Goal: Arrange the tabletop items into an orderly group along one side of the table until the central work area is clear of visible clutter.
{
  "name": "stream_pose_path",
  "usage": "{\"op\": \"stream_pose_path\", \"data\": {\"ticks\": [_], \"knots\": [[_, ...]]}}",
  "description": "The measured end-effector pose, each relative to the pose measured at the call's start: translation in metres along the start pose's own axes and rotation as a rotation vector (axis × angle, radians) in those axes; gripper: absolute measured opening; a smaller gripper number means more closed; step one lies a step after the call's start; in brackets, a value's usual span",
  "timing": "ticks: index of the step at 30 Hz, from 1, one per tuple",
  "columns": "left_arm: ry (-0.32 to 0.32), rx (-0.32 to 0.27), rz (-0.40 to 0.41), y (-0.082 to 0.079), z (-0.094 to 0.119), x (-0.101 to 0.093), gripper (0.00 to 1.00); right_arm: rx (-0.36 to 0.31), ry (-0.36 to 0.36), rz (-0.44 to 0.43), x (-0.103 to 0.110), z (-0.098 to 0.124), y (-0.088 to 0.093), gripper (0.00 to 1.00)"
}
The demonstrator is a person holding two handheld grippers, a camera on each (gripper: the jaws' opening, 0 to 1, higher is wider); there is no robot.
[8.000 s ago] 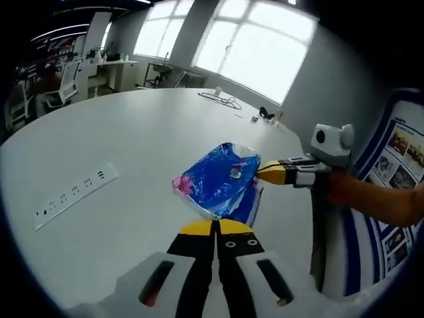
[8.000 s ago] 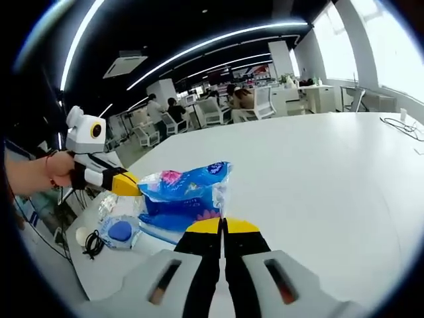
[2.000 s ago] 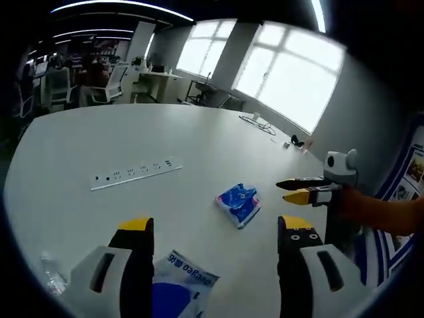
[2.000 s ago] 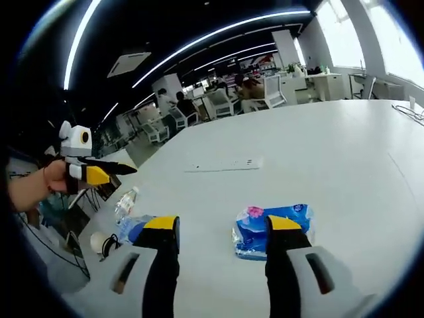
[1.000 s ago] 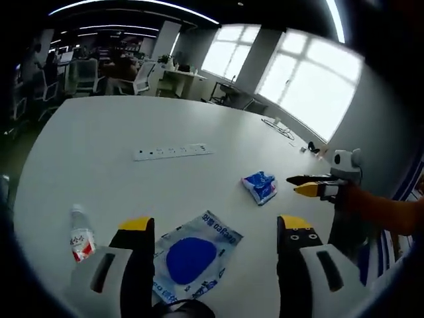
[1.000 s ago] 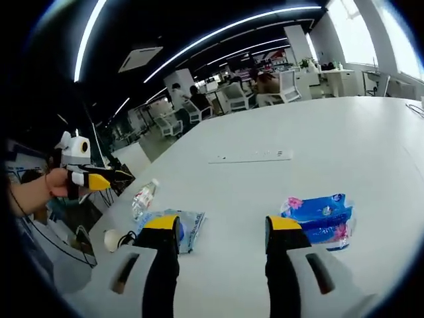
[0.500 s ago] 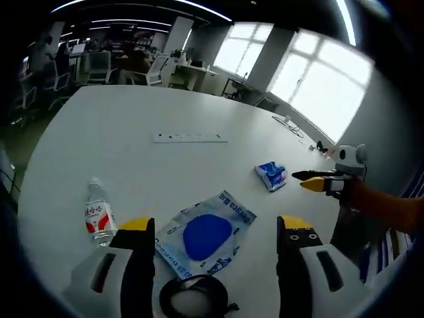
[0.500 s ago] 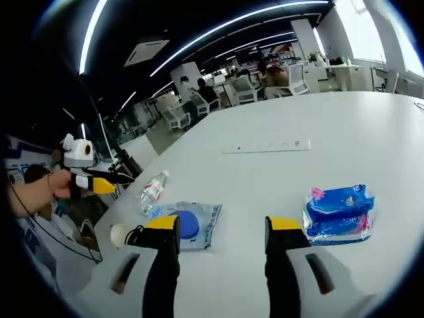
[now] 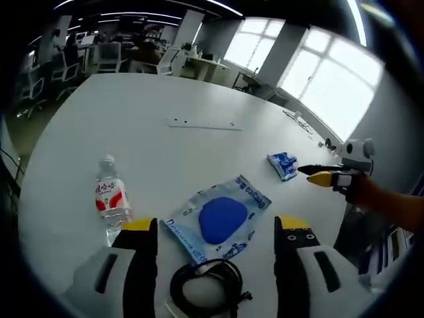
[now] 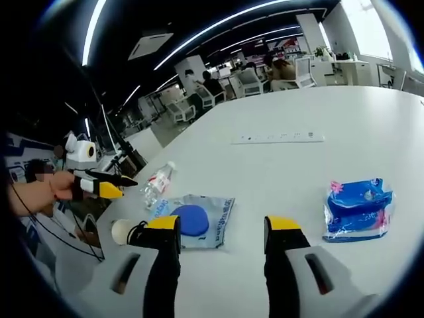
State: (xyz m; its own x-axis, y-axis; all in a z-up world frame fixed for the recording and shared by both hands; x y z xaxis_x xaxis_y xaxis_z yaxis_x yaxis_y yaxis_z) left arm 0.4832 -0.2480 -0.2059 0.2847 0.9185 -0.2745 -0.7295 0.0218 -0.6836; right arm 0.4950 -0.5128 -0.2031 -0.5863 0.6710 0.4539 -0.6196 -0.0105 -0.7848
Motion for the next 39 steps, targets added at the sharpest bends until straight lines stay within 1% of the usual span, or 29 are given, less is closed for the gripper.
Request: {"op": "stream_pose_path", "data": {"ticks": [5,11,15,20,25,30,34,35,37,38,39], "knots": [[-0.021,0.024,0.015,0.007,-0.007,0.007,0.69,0.022,-0.006,-0.001,-0.001,-0.008,0.006,0.49],[-0.047,0.053,0.025,0.012,-0.016,0.013,0.61,0.043,-0.009,-0.008,-0.007,-0.017,0.012,0.47],[-0.052,0.063,0.036,0.013,-0.022,0.016,0.57,0.059,-0.010,-0.014,-0.010,-0.024,0.018,0.46],[-0.065,0.075,0.044,0.015,-0.028,0.018,0.55,0.069,-0.016,-0.019,-0.010,-0.030,0.021,0.45],[-0.081,0.101,0.037,0.021,-0.034,0.020,0.53,0.099,-0.020,-0.017,-0.011,-0.039,0.030,0.43],[-0.090,0.109,0.054,0.023,-0.036,0.021,0.52,0.119,-0.029,-0.025,-0.010,-0.046,0.038,0.42],[-0.116,0.122,0.047,0.026,-0.040,0.025,0.49,0.126,-0.034,-0.027,-0.011,-0.048,0.041,0.40],[-0.130,0.139,0.047,0.027,-0.041,0.027,0.48,0.131,-0.035,-0.028,-0.011,-0.049,0.042,0.39],[-0.136,0.131,0.063,0.026,-0.042,0.027,0.45,0.134,-0.035,-0.025,-0.012,-0.051,0.043,0.39],[-0.146,0.146,0.056,0.027,-0.043,0.027,0.43,0.138,-0.035,-0.025,-0.013,-0.052,0.044,0.37],[-0.151,0.149,0.051,0.027,-0.044,0.027,0.42,0.140,-0.036,-0.025,-0.014,-0.052,0.045,0.36]]}}
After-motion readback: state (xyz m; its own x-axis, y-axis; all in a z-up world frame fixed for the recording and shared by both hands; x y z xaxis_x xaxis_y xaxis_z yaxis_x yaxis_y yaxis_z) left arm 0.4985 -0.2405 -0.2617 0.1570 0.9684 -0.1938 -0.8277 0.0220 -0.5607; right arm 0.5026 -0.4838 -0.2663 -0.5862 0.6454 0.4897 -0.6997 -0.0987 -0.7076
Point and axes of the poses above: the point that each gripper's makers call its tool centre point, and the gripper's own axes: z roughly backward along the fingers, x roughly to its left, y roughly out of its underside, the point moved 4 cm from there along z, roughly backward along the fingers, and after that the axes turned 9 degrees about -y, right-handed, at the moved point
